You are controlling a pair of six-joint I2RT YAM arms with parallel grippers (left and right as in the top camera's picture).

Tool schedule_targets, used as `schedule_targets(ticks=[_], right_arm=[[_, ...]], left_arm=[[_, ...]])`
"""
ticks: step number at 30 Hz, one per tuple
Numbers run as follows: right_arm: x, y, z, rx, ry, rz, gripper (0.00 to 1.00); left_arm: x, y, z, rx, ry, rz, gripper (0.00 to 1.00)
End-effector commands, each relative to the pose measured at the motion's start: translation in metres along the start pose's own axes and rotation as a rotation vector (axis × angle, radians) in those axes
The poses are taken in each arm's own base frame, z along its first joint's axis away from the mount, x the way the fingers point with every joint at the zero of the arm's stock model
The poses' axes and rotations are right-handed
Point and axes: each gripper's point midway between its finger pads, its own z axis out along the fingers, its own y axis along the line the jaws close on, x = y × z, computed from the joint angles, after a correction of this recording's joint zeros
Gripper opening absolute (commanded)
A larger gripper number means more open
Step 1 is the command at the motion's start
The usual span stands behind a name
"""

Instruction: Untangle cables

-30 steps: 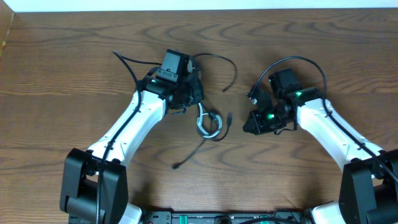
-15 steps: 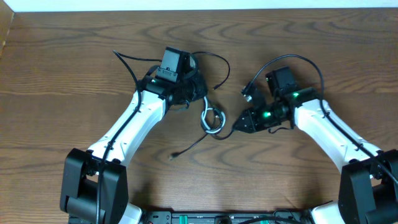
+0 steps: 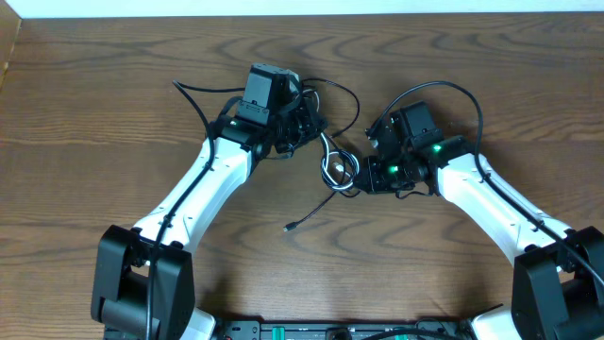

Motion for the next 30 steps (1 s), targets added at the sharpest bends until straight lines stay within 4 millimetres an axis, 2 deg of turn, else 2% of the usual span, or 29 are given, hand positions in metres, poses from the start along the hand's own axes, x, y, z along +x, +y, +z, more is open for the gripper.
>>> schedule_targets(ticks=[1, 8, 12, 16, 18, 21, 24, 25, 28, 30], right_arm=[[-0.005, 0.002, -0.003, 0.012, -0.028, 0.026, 0.13], [-0.007, 0.011, -0.002, -0.022, -0.034, 0.008, 0.12], [-0.007, 0.014, 0.0, -0.027, -0.039, -0.006, 0.01], [-0.004, 0.012, 0.0, -0.017, -0.027, 0.002, 0.01], [-0.001, 0.003, -0.001, 0.023, -0.018, 0.006, 0.01], [0.004, -0.015, -0.007, 0.072, 0.006, 0.003, 0.02], [0.01, -0.031, -0.014, 0.086, 0.037, -0.028, 0.07], [0.012, -0.042, -0.02, 0.099, 0.05, -0.023, 0.09], [0.01, -0.067, -0.033, 0.13, 0.04, 0.05, 0.15], [0.008, -0.079, -0.04, 0.137, 0.026, 0.092, 0.16]], left_arm=[[0.006, -0.012, -0.005, 0.028, 0.005, 0.017, 0.07], [0.006, -0.012, -0.005, 0.026, 0.004, 0.018, 0.07], [0.006, -0.012, -0.005, 0.026, 0.004, 0.018, 0.07], [0.005, -0.011, -0.005, 0.021, -0.001, 0.022, 0.07], [0.002, -0.006, -0.005, -0.004, -0.019, 0.042, 0.07], [-0.005, 0.016, -0.007, -0.111, -0.061, 0.086, 0.07], [-0.01, 0.048, -0.015, -0.257, -0.094, 0.068, 0.07], [-0.012, 0.061, -0.02, -0.31, -0.1, 0.047, 0.08], [-0.015, 0.073, -0.026, -0.335, -0.101, 0.017, 0.07], [-0.017, 0.074, -0.027, -0.334, -0.102, 0.009, 0.08]])
